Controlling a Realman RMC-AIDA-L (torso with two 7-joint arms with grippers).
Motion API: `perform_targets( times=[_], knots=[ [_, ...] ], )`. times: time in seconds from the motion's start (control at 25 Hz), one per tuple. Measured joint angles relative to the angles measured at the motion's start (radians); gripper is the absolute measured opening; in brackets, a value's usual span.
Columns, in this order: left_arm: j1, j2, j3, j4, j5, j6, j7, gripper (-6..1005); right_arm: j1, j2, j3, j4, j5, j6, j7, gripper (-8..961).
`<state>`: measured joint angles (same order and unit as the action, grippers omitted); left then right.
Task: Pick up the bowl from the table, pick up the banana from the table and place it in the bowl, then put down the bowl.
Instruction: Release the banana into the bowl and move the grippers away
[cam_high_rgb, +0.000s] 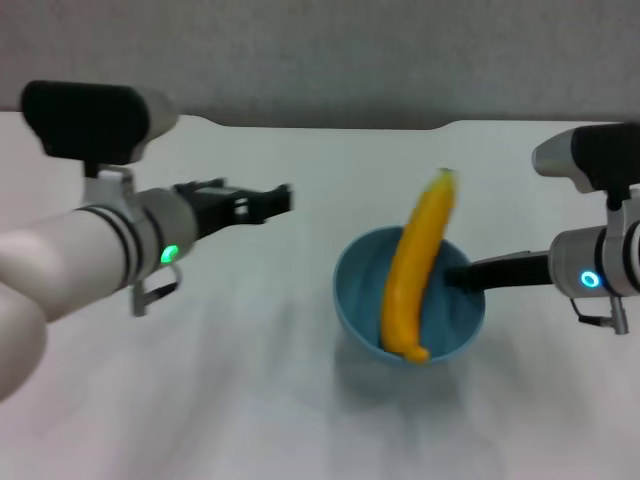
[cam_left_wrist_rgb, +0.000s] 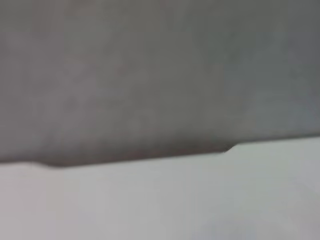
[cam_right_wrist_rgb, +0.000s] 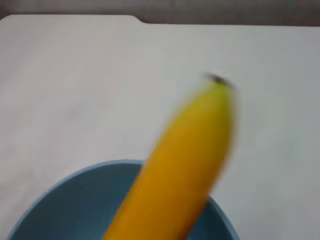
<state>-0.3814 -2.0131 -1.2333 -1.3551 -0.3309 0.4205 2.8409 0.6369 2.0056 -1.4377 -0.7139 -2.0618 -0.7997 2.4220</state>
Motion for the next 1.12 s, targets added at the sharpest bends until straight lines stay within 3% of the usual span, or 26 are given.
perform_targets(
  times=[0.08,0.28,0.6,0.76,1.12],
  knots=[
    [-0.001,0.02,-0.026,0.021,0.009,0.067,0.0,896,0.01,-0.002,0.027,0.002,-0.019,-0.02,0.003,91],
    [-0.003,0.032,-0.05,0.048,0.027,0.119,0.0,895,0.054,-0.003,0.082,0.019,-0.04,-0.068,0.002,94],
    [0.021,0.006,-0.133,0.082,0.19,0.167,0.0,896,0.213,-0.005,0.207,0.183,-0.17,-0.042,0.003,98],
    [0.027,-0.008,-0.16,0.088,0.217,0.159,0.0,895,0.23,-0.003,0.224,0.201,-0.181,0.027,-0.005,100],
    [0.028,-0.013,-0.161,0.091,0.218,0.155,0.0,896,0.252,0.01,0.213,0.263,-0.171,0.068,-0.006,105]
  ],
)
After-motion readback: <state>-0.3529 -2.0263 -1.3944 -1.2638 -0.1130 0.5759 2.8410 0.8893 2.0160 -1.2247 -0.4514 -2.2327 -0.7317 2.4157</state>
